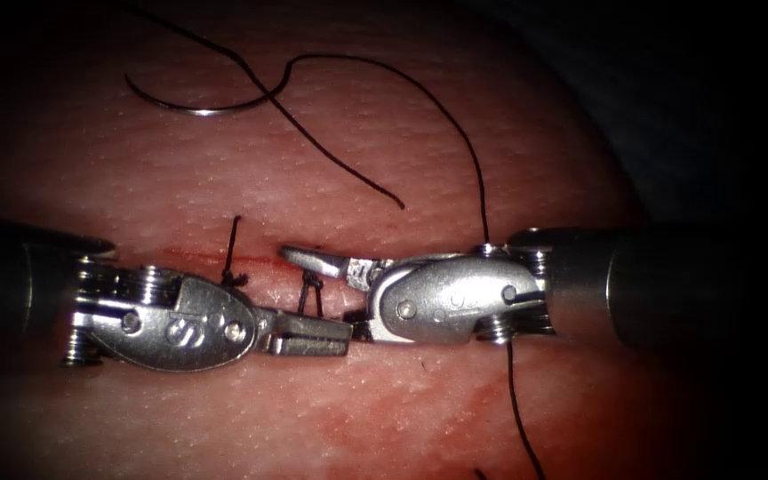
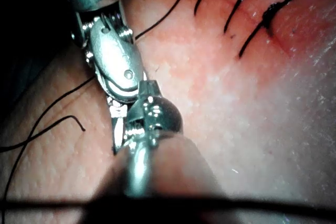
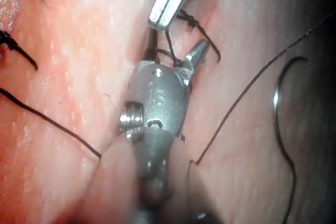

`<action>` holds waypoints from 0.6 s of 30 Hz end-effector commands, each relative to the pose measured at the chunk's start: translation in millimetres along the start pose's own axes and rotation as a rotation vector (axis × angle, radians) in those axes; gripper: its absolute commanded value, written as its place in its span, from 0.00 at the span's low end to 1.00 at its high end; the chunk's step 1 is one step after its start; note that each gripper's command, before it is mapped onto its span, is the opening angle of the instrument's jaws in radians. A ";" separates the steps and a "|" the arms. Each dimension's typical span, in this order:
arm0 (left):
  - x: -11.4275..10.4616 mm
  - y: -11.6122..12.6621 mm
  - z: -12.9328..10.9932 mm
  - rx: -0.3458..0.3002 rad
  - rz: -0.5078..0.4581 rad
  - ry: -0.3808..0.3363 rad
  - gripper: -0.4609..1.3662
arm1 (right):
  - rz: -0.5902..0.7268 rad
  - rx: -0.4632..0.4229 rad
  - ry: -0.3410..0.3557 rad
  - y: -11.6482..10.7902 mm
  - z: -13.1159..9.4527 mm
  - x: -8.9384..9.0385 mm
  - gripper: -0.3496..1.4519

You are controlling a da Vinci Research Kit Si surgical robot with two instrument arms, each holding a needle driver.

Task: Wound Closure
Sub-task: With the right gripper cut the suture

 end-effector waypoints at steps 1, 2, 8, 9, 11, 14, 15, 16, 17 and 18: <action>0.0 0.0 0.0 -0.006 -0.001 0.000 0.06 | -0.001 0.001 0.009 0.1 0.1 -0.1 0.86; 0.0 0.0 0.0 -0.006 -0.001 0.000 0.06 | -0.001 0.000 0.012 0.1 0.2 -0.1 0.86; 0.1 0.0 0.0 -0.004 -0.002 0.003 0.06 | -0.009 0.002 0.040 -0.1 1.2 0.1 0.85; 0.1 0.0 0.0 -0.004 -0.002 0.003 0.06 | -0.010 0.004 0.046 -0.1 1.2 0.1 0.84; 0.1 0.0 0.0 -0.004 -0.002 0.003 0.06 | -0.011 0.009 0.065 -0.3 1.4 0.3 0.82; 0.1 0.0 0.0 -0.007 -0.002 0.005 0.06 | -0.011 0.013 0.075 -0.5 1.7 0.5 0.80; 0.1 0.0 0.0 -0.007 -0.002 0.005 0.06 | -0.010 0.013 0.075 -0.6 1.9 0.7 0.80; 0.1 0.0 0.0 -0.006 -0.002 0.005 0.06 | -0.010 0.013 0.075 -0.6 1.9 0.8 0.80; 0.2 0.0 0.0 -0.006 -0.003 0.005 0.06 | -0.010 0.012 0.075 -0.6 2.0 0.9 0.80; 0.2 0.0 0.0 -0.006 -0.002 0.005 0.06 | -0.010 0.012 0.075 -0.6 2.1 0.9 0.80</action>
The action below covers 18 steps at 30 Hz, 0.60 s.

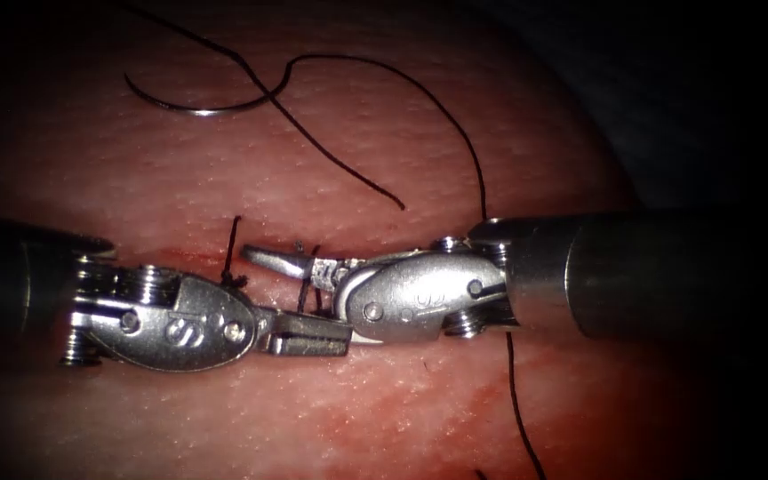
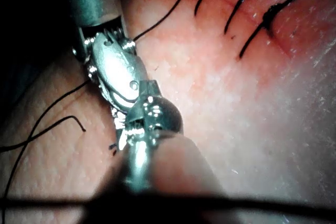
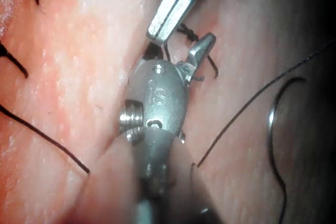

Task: Wound Closure
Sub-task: With the right gripper cut the suture

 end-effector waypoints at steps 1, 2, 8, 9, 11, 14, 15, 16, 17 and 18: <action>0.0 0.0 0.0 -0.004 0.000 0.000 0.06 | 0.001 -0.001 0.001 0.0 0.0 0.0 0.80; 0.0 0.0 0.0 -0.004 0.000 0.000 0.06 | 0.000 -0.001 0.000 0.0 0.1 0.0 0.79; 0.1 0.4 0.1 -0.006 0.001 0.002 0.06 | -0.002 -0.002 0.000 0.2 0.1 -0.6 0.77; 0.1 0.4 0.1 -0.007 0.001 0.002 0.06 | -0.002 -0.002 0.000 0.2 0.1 -0.7 0.75; 0.1 0.5 0.1 -0.007 0.001 0.002 0.06 | -0.002 -0.003 0.000 0.2 0.2 -0.8 0.73; 0.1 0.6 0.1 -0.007 0.001 0.002 0.06 | -0.002 -0.003 0.000 0.2 0.3 -0.8 0.68; 0.1 0.6 0.1 -0.007 0.001 0.002 0.06 | -0.008 -0.001 0.001 0.2 0.3 -0.8 0.65; 0.1 0.6 0.1 -0.007 0.001 0.002 0.06 | -0.008 0.002 0.004 0.2 0.3 -0.8 0.63; 0.1 0.6 0.1 -0.007 0.001 0.002 0.06 | -0.008 0.007 0.007 0.2 0.3 -0.7 0.62; 0.1 0.5 0.1 -0.008 0.001 0.002 0.06 | -0.002 0.012 0.011 0.2 0.3 -0.7 0.60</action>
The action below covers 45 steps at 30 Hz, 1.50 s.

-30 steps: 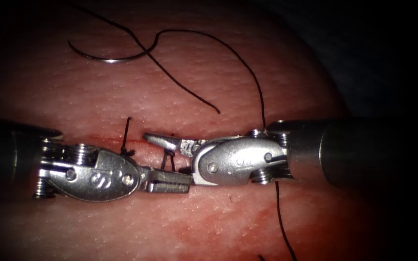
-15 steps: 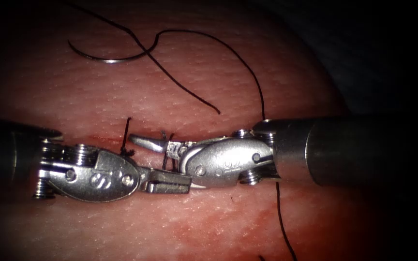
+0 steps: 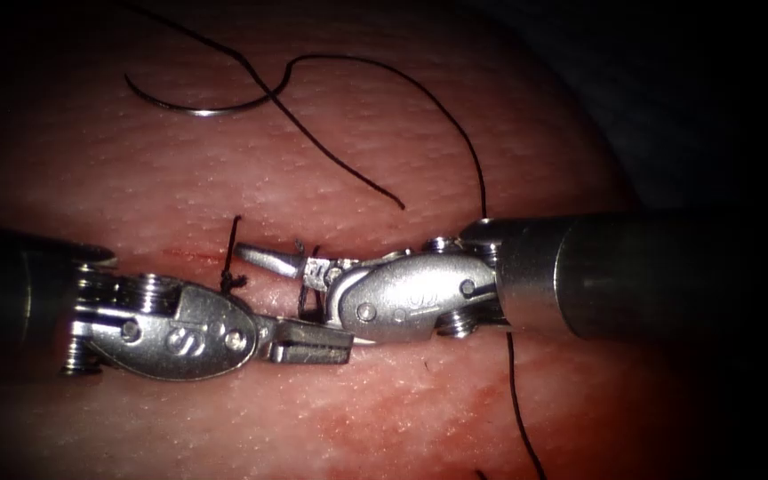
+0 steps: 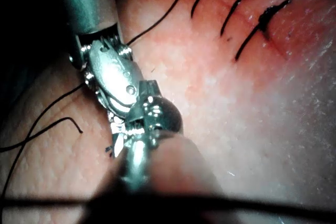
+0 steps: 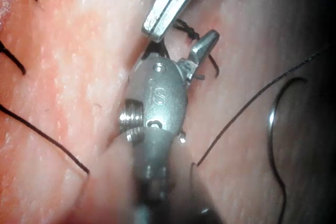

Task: Wound Closure
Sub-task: With the right gripper cut the suture, then set down the cut suture piece from the left jaws

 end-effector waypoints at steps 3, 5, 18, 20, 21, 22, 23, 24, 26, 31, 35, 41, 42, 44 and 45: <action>-0.1 -0.2 0.0 -0.005 0.000 0.001 0.06 | 0.007 0.007 0.006 -0.1 0.2 0.3 0.60; -0.1 -0.3 0.0 -0.005 0.001 0.001 0.06 | 0.007 0.007 0.006 -0.2 0.3 0.5 0.59; 0.0 0.0 0.0 -0.008 0.000 0.002 0.06 | 0.054 0.011 -0.016 0.3 0.3 -0.3 0.00; 0.0 0.2 -0.1 -0.009 0.001 0.003 0.06 | 0.077 0.010 -0.021 0.2 0.3 -0.5 0.00; 0.0 0.3 -0.2 -0.010 0.002 0.003 0.06 | 0.089 0.015 -0.028 0.2 0.2 -0.5 0.00; 0.0 0.4 -0.3 -0.010 0.002 0.003 0.06 | 0.095 0.017 -0.030 0.1 0.2 -0.5 0.00; 0.0 0.6 -0.5 -0.012 0.003 0.004 0.06 | 0.095 0.026 -0.038 0.0 0.1 -0.4 0.00; -0.1 0.8 -0.7 -0.014 0.004 0.005 0.06 | 0.095 0.029 -0.044 -0.1 -0.1 -0.3 0.00; -0.3 1.1 -1.1 -0.021 0.007 0.008 0.06 | 0.096 0.038 -0.041 -0.2 -0.6 -0.1 0.00; -0.6 1.8 -2.6 -0.016 0.018 0.003 0.06 | 0.100 0.044 -0.039 -0.1 -1.7 0.7 0.86; -0.8 2.7 -4.2 -0.015 0.021 0.004 0.06 | 0.110 0.017 -0.059 0.3 -2.9 1.3 0.94; -1.1 4.4 -8.0 -0.009 0.018 0.006 0.06 | 0.120 -0.027 -0.097 1.8 -6.3 2.0 0.98; -1.3 4.7 -8.8 -0.009 0.015 0.003 0.06 | 0.121 -0.030 -0.100 2.1 -7.0 2.1 0.97; -1.7 5.2 -9.9 -0.003 0.019 -0.005 0.06 | 0.124 -0.039 -0.108 2.4 -7.8 2.2 0.97; -2.0 5.5 -10.6 0.002 0.021 -0.007 0.06 | 0.125 -0.043 -0.112 2.5 -8.3 2.4 0.97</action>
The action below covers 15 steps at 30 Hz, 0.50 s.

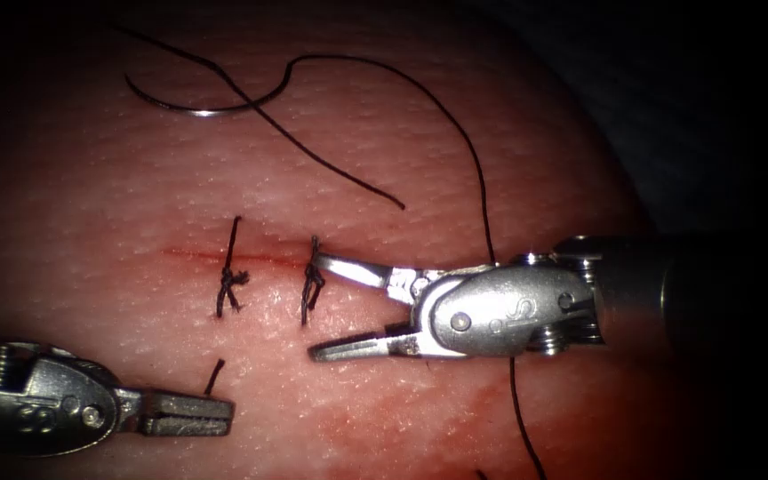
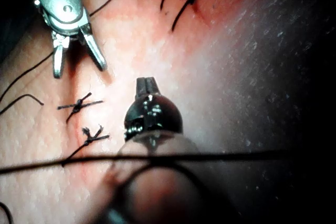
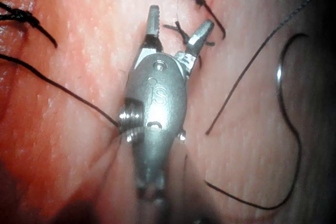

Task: Wound Closure
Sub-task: Set down the cut suture piece from the left jaws

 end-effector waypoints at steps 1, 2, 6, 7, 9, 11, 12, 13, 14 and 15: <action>-0.5 0.3 -0.9 0.005 -0.001 -0.008 0.06 | 0.003 -0.003 -0.007 0.1 -0.6 0.2 0.97; -1.0 0.5 -1.8 0.011 0.001 -0.012 0.06 | 0.004 -0.007 -0.011 0.3 -1.3 0.3 0.97; -2.6 0.9 -4.5 0.030 -0.003 -0.021 0.06 | 0.009 -0.022 -0.024 0.5 -2.6 0.8 0.97; -3.0 1.0 -5.2 0.037 -0.004 -0.029 0.06 | 0.010 -0.026 -0.027 0.5 -2.9 0.9 0.97; -3.9 1.0 -6.6 0.055 -0.006 -0.048 0.06 | 0.011 -0.028 -0.029 0.5 -3.4 1.1 0.97; -5.3 0.6 -8.4 0.070 -0.013 -0.063 0.06 | 0.012 -0.023 -0.027 0.4 -3.9 1.5 0.97; -5.9 0.5 -9.0 0.078 -0.020 -0.064 0.06 | 0.013 -0.022 -0.026 0.3 -4.1 1.7 0.97; -6.1 0.4 -9.2 0.079 -0.020 -0.065 0.06 | 0.013 -0.021 -0.026 0.3 -4.1 1.7 0.97; -6.7 0.3 -9.6 0.084 -0.021 -0.070 0.06 | 0.014 -0.020 -0.026 0.3 -4.3 2.0 0.98; -7.0 0.2 -9.8 0.087 -0.027 -0.073 0.06 | 0.014 -0.020 -0.026 0.3 -4.4 2.1 0.98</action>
